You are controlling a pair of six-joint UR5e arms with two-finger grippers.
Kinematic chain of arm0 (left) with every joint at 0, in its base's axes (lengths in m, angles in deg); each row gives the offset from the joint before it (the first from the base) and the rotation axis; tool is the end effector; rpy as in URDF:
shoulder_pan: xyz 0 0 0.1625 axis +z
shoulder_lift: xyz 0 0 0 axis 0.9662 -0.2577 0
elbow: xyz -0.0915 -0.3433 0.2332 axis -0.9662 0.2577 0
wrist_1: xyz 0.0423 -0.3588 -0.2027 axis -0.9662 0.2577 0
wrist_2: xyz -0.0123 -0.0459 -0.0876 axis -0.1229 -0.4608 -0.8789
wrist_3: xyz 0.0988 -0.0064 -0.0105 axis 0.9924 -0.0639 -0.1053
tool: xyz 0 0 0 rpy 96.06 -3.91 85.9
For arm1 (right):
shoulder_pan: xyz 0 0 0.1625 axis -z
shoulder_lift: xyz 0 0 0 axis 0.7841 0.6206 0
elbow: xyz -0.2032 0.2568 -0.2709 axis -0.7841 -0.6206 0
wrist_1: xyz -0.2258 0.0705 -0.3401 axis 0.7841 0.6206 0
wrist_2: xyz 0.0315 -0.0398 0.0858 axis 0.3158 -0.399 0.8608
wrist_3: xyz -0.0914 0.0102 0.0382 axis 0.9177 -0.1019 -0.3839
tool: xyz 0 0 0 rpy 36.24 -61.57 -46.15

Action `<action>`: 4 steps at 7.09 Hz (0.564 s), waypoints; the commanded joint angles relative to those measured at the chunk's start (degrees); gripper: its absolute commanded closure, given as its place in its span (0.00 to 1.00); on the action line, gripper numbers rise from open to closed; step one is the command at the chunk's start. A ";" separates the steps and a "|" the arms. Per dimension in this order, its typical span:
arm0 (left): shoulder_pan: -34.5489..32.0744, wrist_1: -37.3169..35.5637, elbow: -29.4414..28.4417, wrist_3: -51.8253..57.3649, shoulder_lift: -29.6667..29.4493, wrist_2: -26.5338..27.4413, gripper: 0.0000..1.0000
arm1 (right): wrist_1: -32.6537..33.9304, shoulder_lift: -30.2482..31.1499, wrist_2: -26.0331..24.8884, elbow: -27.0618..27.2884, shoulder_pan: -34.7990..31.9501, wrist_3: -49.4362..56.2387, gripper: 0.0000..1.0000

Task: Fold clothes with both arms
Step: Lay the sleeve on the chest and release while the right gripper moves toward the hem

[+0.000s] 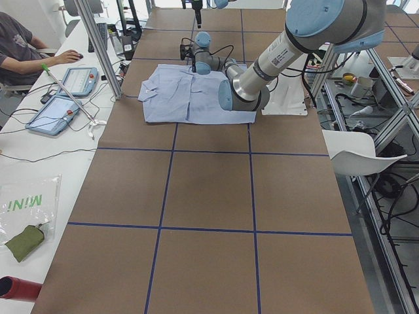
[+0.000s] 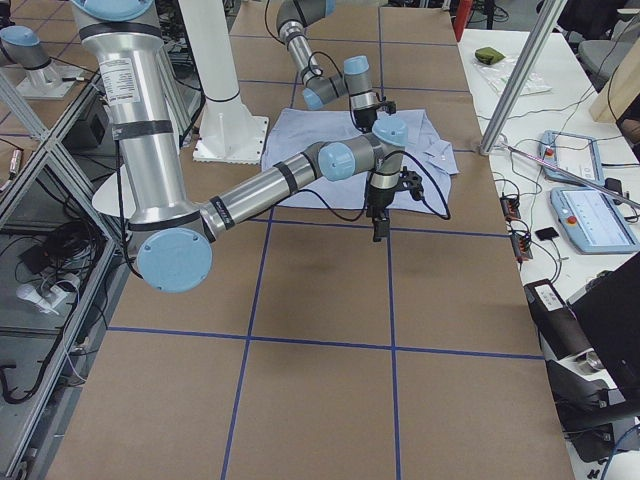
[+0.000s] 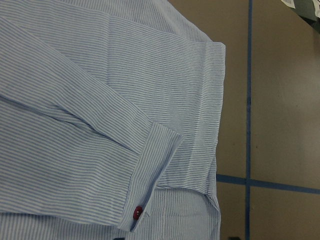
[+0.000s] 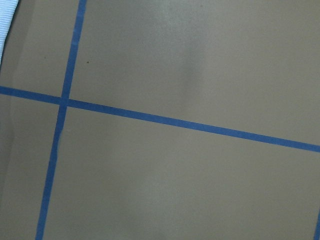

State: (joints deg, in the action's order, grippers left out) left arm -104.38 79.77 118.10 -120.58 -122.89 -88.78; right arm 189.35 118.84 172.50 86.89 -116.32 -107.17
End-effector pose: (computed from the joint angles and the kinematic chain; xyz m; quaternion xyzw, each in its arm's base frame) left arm 0.6798 -0.5118 0.0591 0.0925 0.6325 -0.1237 0.7590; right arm -0.1626 -0.5267 0.4428 0.0276 -0.3210 -0.0841 0.9429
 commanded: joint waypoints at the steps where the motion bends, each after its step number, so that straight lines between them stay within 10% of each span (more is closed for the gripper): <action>1: -1.44 -2.60 2.26 0.25 1.38 -0.77 0.00 | -0.48 -0.04 2.41 0.35 0.08 -1.93 0.00; 4: -3.55 -15.53 21.72 4.62 14.34 -4.55 0.00 | -21.84 8.17 2.34 2.71 3.75 -19.38 0.00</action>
State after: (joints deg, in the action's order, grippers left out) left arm -107.07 67.51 131.66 -118.16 -114.63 -92.62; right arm 177.65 122.12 174.80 88.43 -114.71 -119.47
